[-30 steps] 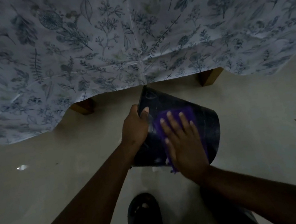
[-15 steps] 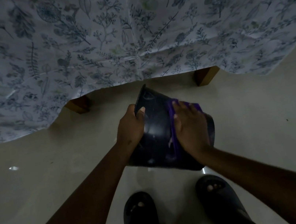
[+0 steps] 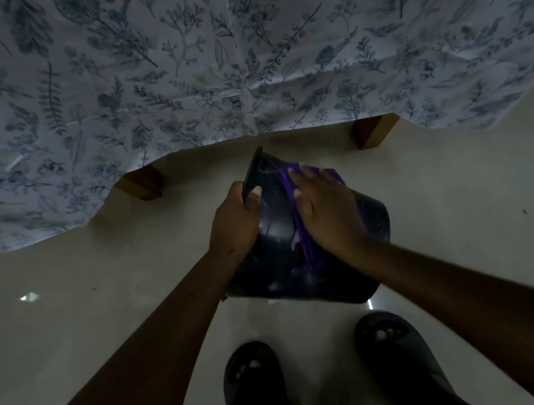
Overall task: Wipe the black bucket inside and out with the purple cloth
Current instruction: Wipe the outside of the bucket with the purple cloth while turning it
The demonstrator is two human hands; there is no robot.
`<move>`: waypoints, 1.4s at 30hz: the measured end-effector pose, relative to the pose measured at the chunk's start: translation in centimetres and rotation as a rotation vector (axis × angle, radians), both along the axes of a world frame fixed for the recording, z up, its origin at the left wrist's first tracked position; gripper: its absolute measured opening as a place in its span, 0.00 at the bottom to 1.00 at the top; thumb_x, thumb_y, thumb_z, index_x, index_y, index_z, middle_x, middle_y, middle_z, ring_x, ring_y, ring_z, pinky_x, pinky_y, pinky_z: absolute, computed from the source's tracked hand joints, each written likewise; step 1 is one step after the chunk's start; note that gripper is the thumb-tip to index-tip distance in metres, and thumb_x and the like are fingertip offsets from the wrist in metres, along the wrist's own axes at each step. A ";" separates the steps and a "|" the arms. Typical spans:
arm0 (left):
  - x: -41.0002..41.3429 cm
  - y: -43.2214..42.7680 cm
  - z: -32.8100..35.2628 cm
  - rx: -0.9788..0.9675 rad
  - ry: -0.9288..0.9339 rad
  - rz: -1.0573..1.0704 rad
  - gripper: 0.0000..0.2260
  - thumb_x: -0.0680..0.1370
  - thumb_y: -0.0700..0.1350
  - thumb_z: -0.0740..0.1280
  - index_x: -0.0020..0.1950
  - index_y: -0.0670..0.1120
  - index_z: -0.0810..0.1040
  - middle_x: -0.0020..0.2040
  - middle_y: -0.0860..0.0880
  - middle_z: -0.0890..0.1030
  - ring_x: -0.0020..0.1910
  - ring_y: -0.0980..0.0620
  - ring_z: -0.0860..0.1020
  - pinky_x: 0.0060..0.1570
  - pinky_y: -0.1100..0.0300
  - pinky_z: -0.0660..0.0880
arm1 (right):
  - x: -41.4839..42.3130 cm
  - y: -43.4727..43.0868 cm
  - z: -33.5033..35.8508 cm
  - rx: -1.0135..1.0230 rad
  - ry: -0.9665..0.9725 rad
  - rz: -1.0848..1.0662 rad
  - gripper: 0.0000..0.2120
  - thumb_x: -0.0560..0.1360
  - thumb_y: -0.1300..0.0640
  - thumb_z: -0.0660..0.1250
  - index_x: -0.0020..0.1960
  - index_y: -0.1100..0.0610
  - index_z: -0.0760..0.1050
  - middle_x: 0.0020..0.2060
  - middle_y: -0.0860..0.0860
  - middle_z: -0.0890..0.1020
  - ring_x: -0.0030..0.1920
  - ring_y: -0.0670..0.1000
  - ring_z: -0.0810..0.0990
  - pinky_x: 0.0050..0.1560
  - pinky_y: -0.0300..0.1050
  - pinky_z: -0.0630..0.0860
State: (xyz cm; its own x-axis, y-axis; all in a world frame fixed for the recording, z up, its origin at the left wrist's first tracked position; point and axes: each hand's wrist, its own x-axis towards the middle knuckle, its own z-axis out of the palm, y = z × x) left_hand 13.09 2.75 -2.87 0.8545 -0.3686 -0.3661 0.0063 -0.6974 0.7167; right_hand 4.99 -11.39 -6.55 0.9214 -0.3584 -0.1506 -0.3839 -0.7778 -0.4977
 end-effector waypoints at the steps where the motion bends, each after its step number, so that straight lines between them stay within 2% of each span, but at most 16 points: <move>1: 0.2 -0.1 0.0 0.010 0.007 -0.004 0.13 0.83 0.53 0.56 0.57 0.45 0.73 0.47 0.48 0.78 0.44 0.50 0.76 0.40 0.60 0.69 | -1.5 1.3 0.1 -0.046 0.005 0.060 0.23 0.81 0.50 0.48 0.76 0.49 0.57 0.76 0.49 0.59 0.76 0.56 0.55 0.74 0.56 0.54; 3: 0.7 -0.3 0.1 0.023 0.016 -0.019 0.13 0.83 0.53 0.56 0.56 0.45 0.73 0.47 0.49 0.78 0.42 0.51 0.76 0.38 0.60 0.69 | -5.5 4.1 0.3 -0.143 -0.016 0.248 0.25 0.80 0.49 0.50 0.76 0.47 0.54 0.78 0.48 0.54 0.77 0.56 0.48 0.74 0.56 0.48; 6: 0.8 -0.5 0.2 0.013 0.012 -0.024 0.13 0.83 0.52 0.56 0.56 0.45 0.74 0.49 0.48 0.79 0.46 0.49 0.77 0.45 0.58 0.71 | -8.2 5.1 -0.8 -0.266 -0.082 0.446 0.27 0.78 0.48 0.57 0.76 0.46 0.55 0.77 0.49 0.54 0.77 0.57 0.48 0.74 0.56 0.47; 8: 0.5 -0.4 0.3 -0.006 0.018 -0.025 0.14 0.83 0.52 0.56 0.58 0.44 0.74 0.50 0.47 0.80 0.48 0.48 0.78 0.47 0.57 0.72 | -7.3 4.2 -0.7 -0.251 -0.101 0.415 0.26 0.79 0.48 0.55 0.76 0.45 0.57 0.77 0.48 0.56 0.77 0.56 0.50 0.74 0.54 0.48; 11: 0.3 -0.3 0.5 -0.029 0.040 -0.019 0.14 0.83 0.52 0.55 0.60 0.45 0.73 0.50 0.48 0.80 0.48 0.49 0.78 0.46 0.58 0.72 | -4.3 3.1 0.3 -0.132 -0.075 0.208 0.23 0.81 0.50 0.51 0.76 0.47 0.57 0.76 0.48 0.59 0.77 0.54 0.52 0.73 0.53 0.51; 14: 0.0 0.1 0.5 -0.041 0.032 -0.018 0.13 0.83 0.51 0.56 0.58 0.44 0.73 0.49 0.49 0.79 0.47 0.50 0.77 0.42 0.59 0.69 | 0.1 0.3 0.7 0.006 -0.037 -0.003 0.21 0.82 0.52 0.51 0.74 0.51 0.62 0.73 0.52 0.66 0.72 0.54 0.65 0.70 0.54 0.62; 16: 0.0 0.2 0.5 -0.043 0.042 -0.016 0.13 0.83 0.51 0.56 0.58 0.43 0.73 0.49 0.49 0.78 0.47 0.51 0.76 0.44 0.60 0.68 | 1.5 -0.9 0.5 0.118 -0.012 -0.052 0.21 0.81 0.53 0.51 0.74 0.52 0.63 0.73 0.52 0.67 0.71 0.54 0.67 0.69 0.53 0.64; 18: 0.3 0.1 0.4 -0.018 0.050 -0.015 0.13 0.83 0.51 0.57 0.59 0.44 0.73 0.49 0.49 0.78 0.46 0.51 0.76 0.45 0.60 0.68 | 0.1 -0.2 0.2 0.061 0.006 -0.007 0.22 0.81 0.51 0.51 0.75 0.51 0.61 0.74 0.52 0.64 0.74 0.55 0.62 0.72 0.56 0.60; 21: 0.7 -0.2 0.2 0.019 0.050 -0.019 0.14 0.83 0.52 0.56 0.57 0.44 0.74 0.47 0.48 0.78 0.46 0.48 0.77 0.44 0.58 0.70 | -5.6 3.4 0.3 -0.107 -0.017 0.254 0.23 0.80 0.48 0.52 0.75 0.47 0.57 0.77 0.49 0.59 0.77 0.56 0.51 0.74 0.58 0.52; 24: 0.8 -0.2 0.0 0.005 0.042 -0.023 0.14 0.83 0.52 0.56 0.57 0.44 0.74 0.50 0.46 0.80 0.48 0.47 0.78 0.47 0.56 0.73 | -8.2 4.1 -0.3 -0.195 -0.075 0.460 0.24 0.79 0.46 0.54 0.75 0.44 0.58 0.77 0.48 0.57 0.77 0.56 0.49 0.73 0.59 0.52; 28: 0.8 -0.4 0.4 -0.042 0.059 -0.034 0.14 0.83 0.52 0.56 0.59 0.45 0.74 0.50 0.47 0.80 0.47 0.49 0.78 0.43 0.58 0.70 | -5.6 3.0 0.0 -0.135 -0.067 0.280 0.23 0.81 0.46 0.50 0.76 0.45 0.57 0.77 0.47 0.57 0.77 0.54 0.49 0.74 0.55 0.52; 31: 0.8 -0.5 0.7 -0.042 0.060 -0.057 0.12 0.83 0.51 0.57 0.57 0.46 0.73 0.48 0.49 0.78 0.44 0.52 0.77 0.40 0.60 0.71 | -2.1 1.4 0.0 -0.032 -0.052 0.063 0.22 0.82 0.47 0.47 0.75 0.48 0.59 0.75 0.50 0.62 0.76 0.54 0.58 0.73 0.56 0.57; 34: 0.7 -0.9 0.5 0.020 0.026 -0.042 0.10 0.83 0.51 0.57 0.54 0.46 0.72 0.42 0.53 0.76 0.38 0.59 0.73 0.35 0.65 0.68 | 0.4 -0.5 -0.3 0.054 -0.033 0.004 0.22 0.81 0.48 0.48 0.74 0.49 0.61 0.74 0.52 0.66 0.72 0.53 0.65 0.72 0.53 0.61; 36: 0.9 -1.0 0.2 0.061 0.021 -0.014 0.12 0.83 0.51 0.57 0.54 0.45 0.73 0.41 0.52 0.76 0.39 0.56 0.75 0.36 0.62 0.68 | -0.6 0.3 -0.3 0.022 -0.033 0.016 0.23 0.81 0.47 0.48 0.75 0.49 0.60 0.75 0.51 0.64 0.74 0.54 0.61 0.73 0.53 0.58; 39: 1.8 -1.4 0.1 0.090 0.077 0.047 0.14 0.81 0.54 0.59 0.54 0.44 0.75 0.48 0.45 0.80 0.46 0.46 0.79 0.44 0.55 0.74 | -5.1 3.8 0.2 -0.087 -0.039 0.164 0.25 0.81 0.44 0.49 0.77 0.47 0.52 0.78 0.49 0.54 0.78 0.54 0.48 0.74 0.55 0.49; 42: 1.8 -1.4 0.2 0.023 0.038 0.093 0.14 0.80 0.54 0.62 0.54 0.43 0.75 0.48 0.47 0.81 0.43 0.50 0.80 0.41 0.57 0.76 | -6.8 4.1 -0.1 -0.116 -0.102 0.256 0.29 0.80 0.41 0.50 0.78 0.48 0.49 0.78 0.48 0.51 0.78 0.54 0.46 0.73 0.57 0.51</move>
